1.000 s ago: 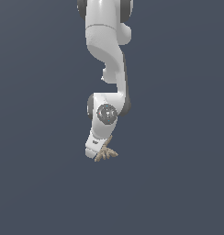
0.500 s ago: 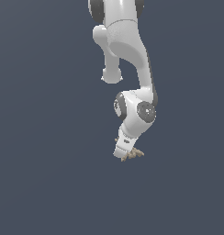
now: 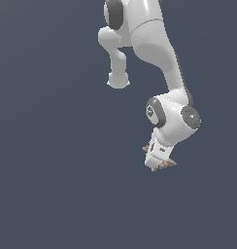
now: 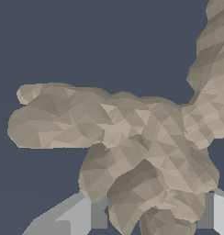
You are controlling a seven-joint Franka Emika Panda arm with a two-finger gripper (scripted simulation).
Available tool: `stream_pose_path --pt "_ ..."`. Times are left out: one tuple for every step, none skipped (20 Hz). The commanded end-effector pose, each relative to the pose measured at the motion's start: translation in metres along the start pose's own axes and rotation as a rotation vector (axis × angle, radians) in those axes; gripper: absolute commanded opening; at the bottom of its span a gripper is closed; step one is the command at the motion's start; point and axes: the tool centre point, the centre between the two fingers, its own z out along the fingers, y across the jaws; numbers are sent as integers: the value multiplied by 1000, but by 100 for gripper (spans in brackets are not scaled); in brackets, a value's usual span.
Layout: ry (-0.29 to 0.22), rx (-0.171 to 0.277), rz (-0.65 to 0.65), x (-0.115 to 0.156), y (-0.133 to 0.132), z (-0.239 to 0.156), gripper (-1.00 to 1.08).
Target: Pick up the object and move it to a goal position.
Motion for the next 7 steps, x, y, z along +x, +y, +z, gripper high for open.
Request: stream_pose_path --pt "0 0 3 11 -3 -4 -100" --pt "0 0 3 14 -3 -6 -100" --pt "0 0 3 16 -4 -6 -100" --pt "0 0 3 18 -4 -7 -100" --pt "0 0 3 19 -5 -8 -100" --pt "0 0 3 20 -5 -8 -100" --pt "0 0 3 20 -5 -8 -100"
